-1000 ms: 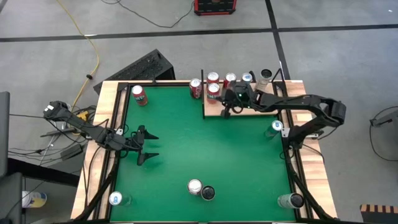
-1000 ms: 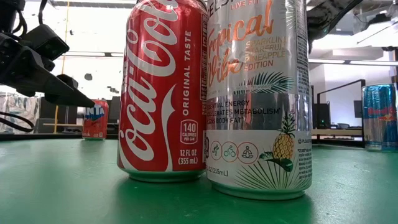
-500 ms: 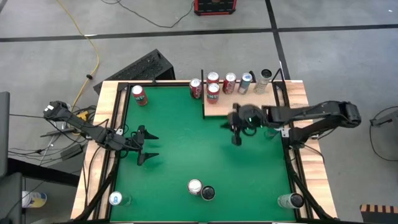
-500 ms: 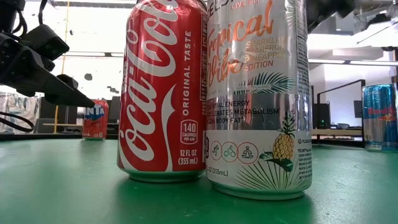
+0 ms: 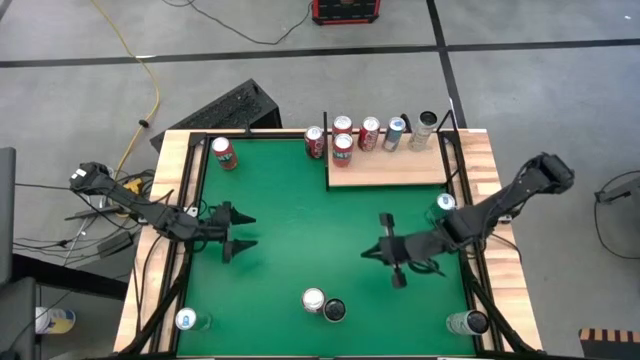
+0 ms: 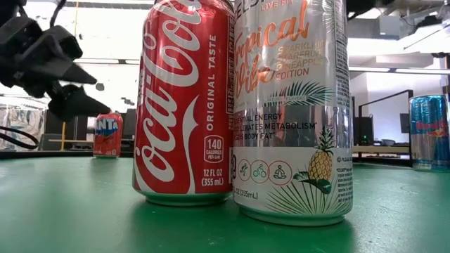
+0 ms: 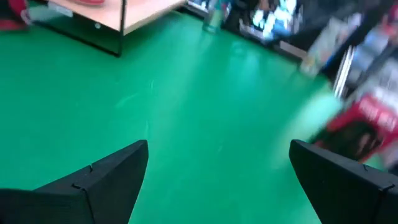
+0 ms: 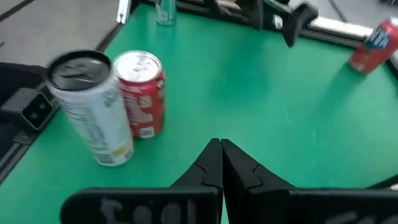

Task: Place canned beverage on shelf
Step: Move the bottom red white soda can near the shelf

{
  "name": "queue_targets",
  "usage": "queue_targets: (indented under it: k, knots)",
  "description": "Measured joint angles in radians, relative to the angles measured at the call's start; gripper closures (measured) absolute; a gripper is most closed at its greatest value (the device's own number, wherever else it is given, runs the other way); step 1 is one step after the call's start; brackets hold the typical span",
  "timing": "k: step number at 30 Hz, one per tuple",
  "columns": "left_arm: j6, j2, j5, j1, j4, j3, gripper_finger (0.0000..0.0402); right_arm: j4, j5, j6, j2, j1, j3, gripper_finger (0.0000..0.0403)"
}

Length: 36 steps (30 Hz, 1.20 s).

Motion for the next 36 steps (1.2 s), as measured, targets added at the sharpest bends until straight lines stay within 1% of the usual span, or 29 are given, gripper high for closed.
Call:
queue_targets:
  k: [3, 6, 10, 12, 14, 17, 19, 20, 22, 24, 26, 27, 29, 32, 36]
  knots:
    - [-0.088, 0.000, -0.049, 0.000, 0.028, 0.000, 0.0026, 0.018, 0.058, 0.000, 0.000, 0.048, -0.003, 0.0382]
    - [-0.115, 0.001, -0.107, 0.000, 0.046, 0.000, 0.0026, 0.069, 0.098, -0.005, 0.000, 0.078, -0.040, 0.0382]
    - [-0.145, 0.001, -0.132, 0.000, 0.050, 0.000, 0.0026, 0.167, 0.107, -0.004, -0.001, 0.088, -0.125, 0.0382]
    - [-0.126, 0.001, -0.138, 0.004, 0.070, 0.002, 0.0026, 0.219, 0.107, -0.010, -0.001, 0.088, -0.162, 0.0382]
    - [-0.073, 0.001, -0.145, 0.023, 0.059, 0.027, 0.0026, 0.257, 0.107, -0.020, -0.001, 0.087, -0.185, 0.0382]
    - [0.030, 0.001, -0.164, 0.084, 0.042, 0.132, 0.0026, 0.306, 0.106, -0.054, -0.001, 0.080, -0.205, 0.0382]
    - [0.065, 0.013, -0.191, 0.147, -0.036, 0.226, 0.0027, 0.319, 0.106, -0.064, -0.002, 0.077, -0.209, 0.0382]
    - [0.065, 0.024, -0.214, 0.183, -0.107, 0.283, 0.0029, 0.320, 0.103, -0.071, -0.002, 0.073, -0.209, 0.0382]
    - [0.040, 0.058, -0.258, 0.264, -0.295, 0.406, 0.0031, 0.319, 0.101, -0.072, -0.002, 0.070, -0.209, 0.0382]
    - [-0.005, 0.111, -0.280, 0.359, -0.503, 0.532, 0.0035, 0.315, 0.101, -0.072, -0.002, 0.065, -0.209, 0.0382]
    - [-0.074, 0.175, -0.274, 0.458, -0.690, 0.635, 0.0038, 0.311, 0.101, -0.074, -0.002, 0.065, -0.209, 0.0382]
    - [-0.095, 0.209, -0.252, 0.503, -0.758, 0.677, 0.0039, 0.309, 0.100, -0.075, -0.002, 0.066, -0.209, 0.0382]
    - [-0.118, 0.275, -0.186, 0.591, -0.852, 0.752, 0.0040, 0.302, 0.099, -0.075, -0.002, 0.066, -0.209, 0.0382]
    - [-0.110, 0.361, -0.112, 0.694, -0.924, 0.836, 0.0040, 0.272, 0.099, -0.081, -0.002, 0.066, -0.209, 0.0382]
    - [-0.074, 0.461, -0.100, 0.804, -0.976, 0.906, 0.0040, 0.231, 0.101, -0.083, -0.002, 0.066, -0.209, 0.0382]
